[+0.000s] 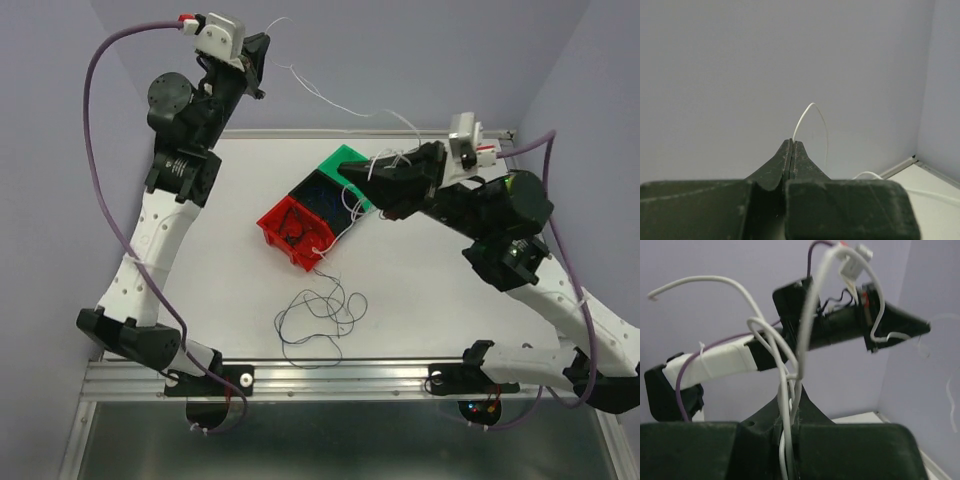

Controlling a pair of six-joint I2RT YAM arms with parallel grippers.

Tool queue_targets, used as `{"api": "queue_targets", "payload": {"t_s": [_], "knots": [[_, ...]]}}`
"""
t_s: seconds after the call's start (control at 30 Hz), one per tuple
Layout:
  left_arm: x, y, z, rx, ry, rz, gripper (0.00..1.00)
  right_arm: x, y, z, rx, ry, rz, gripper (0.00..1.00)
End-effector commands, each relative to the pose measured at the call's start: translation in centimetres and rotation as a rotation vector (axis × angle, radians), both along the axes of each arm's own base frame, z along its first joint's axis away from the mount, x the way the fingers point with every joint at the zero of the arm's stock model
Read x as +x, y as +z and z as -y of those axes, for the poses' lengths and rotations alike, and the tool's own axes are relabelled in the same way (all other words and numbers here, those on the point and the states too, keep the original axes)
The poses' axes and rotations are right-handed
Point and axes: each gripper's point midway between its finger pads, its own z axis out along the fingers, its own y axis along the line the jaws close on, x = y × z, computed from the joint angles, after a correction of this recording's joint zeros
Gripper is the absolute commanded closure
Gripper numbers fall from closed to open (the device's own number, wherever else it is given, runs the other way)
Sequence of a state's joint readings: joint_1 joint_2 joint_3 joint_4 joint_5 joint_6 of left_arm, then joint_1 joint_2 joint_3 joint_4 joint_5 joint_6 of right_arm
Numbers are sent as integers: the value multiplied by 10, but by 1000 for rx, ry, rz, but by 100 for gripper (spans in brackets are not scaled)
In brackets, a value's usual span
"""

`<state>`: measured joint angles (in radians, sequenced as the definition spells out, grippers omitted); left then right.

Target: Untangle the cables

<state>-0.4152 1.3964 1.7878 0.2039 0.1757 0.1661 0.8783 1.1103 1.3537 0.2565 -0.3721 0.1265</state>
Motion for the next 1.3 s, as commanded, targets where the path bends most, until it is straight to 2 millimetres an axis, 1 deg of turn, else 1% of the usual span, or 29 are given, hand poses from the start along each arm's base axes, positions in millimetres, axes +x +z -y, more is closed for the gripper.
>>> {"api": "queue_targets", "payload": {"t_s": [0.0, 0.03, 0.07, 0.1, 0.17, 0.2, 0.3, 0.37, 0.4, 0.43, 0.47, 0.5, 0.53, 0.6, 0.63, 0.67, 0.7, 0.77, 0.8, 0.9, 0.93, 0.97, 1.0, 1.03, 1.07, 1.1, 1.13, 1.23, 1.27], "knots": [[19, -8, 13, -65, -175, -60, 100, 43, 18, 3, -27, -206, -65, 99], [36, -20, 21, -56, -201, -100, 100, 50, 23, 5, -23, -246, -50, 99], [40, -27, 23, -42, -246, -118, 100, 63, 34, 5, 0, -301, -54, 99], [50, -38, 28, -58, -282, -159, 100, 68, 38, 6, -6, -333, -21, 99], [49, -43, 38, -48, -354, -176, 100, 80, 44, 6, -3, -385, -10, 99], [56, -52, 43, -42, -376, -196, 100, 86, 46, 2, -8, -399, -1, 99], [60, -62, 53, -43, -437, -226, 100, 104, 41, -2, -36, -467, 12, 99], [71, -74, 58, -44, -449, -256, 100, 126, 25, -7, -73, -455, -4, 99], [80, -84, 60, -41, -449, -278, 100, 147, 19, 5, -80, -485, -19, 99], [85, -89, 62, -41, -449, -284, 100, 162, 4, 2, -98, -475, -58, 99], [95, -102, 66, -40, -451, -311, 100, 180, -3, 13, -109, -497, -73, 99], [99, -107, 67, -38, -451, -322, 100, 191, -8, 18, -115, -500, -83, 99], [105, -113, 68, -37, -451, -330, 100, 202, -22, 13, -121, -464, -134, 99], [114, -126, 72, -33, -453, -345, 100, 221, -34, 19, -123, -463, -163, 99], [127, -143, 76, -30, -448, -372, 100, 235, -36, 30, -115, -481, -173, 99], [134, -145, 76, -34, -438, -370, 100, 248, -49, 28, -119, -474, -209, 99], [146, -161, 78, -33, -428, -394, 100, 254, -52, 29, -120, -457, -215, 99], [158, -166, 81, -34, -422, -389, 100, 272, -61, 38, -110, -466, -236, 99], [172, -184, 83, -40, -409, -419, 100, 286, -67, 43, -106, -471, -242, 99], [187, -195, 88, -44, -408, -426, 100, 303, -82, 47, -97, -446, -274, 99], [197, -208, 93, -42, -412, -441, 100, 314, -93, 50, -89, -447, -291, 99], [201, -218, 96, -35, -412, -451, 100, 319, -98, 52, -83, -450, -295, 99], [208, -236, 102, -24, -413, -472, 100, 322, -104, 53, -78, -440, -303, 99], [210, -244, 106, -13, -412, -480, 100, 332, -113, 57, -68, -438, -317, 99], [216, -261, 110, 9, -402, -493, 100, 338, -120, 60, -69, -439, -331, 99], [216, -268, 114, 24, -400, -498, 100, 342, -124, 59, -66, -439, -336, 99], [216, -278, 119, 40, -401, -517, 100, 352, -136, 59, -67, -439, -353, 99], [219, -300, 122, 78, -378, -540, 100, 363, -149, 56, -66, -440, -368, 99], [220, -308, 122, 83, -373, -554, 100, 370, -162, 57, -72, -446, -385, 99]]}}
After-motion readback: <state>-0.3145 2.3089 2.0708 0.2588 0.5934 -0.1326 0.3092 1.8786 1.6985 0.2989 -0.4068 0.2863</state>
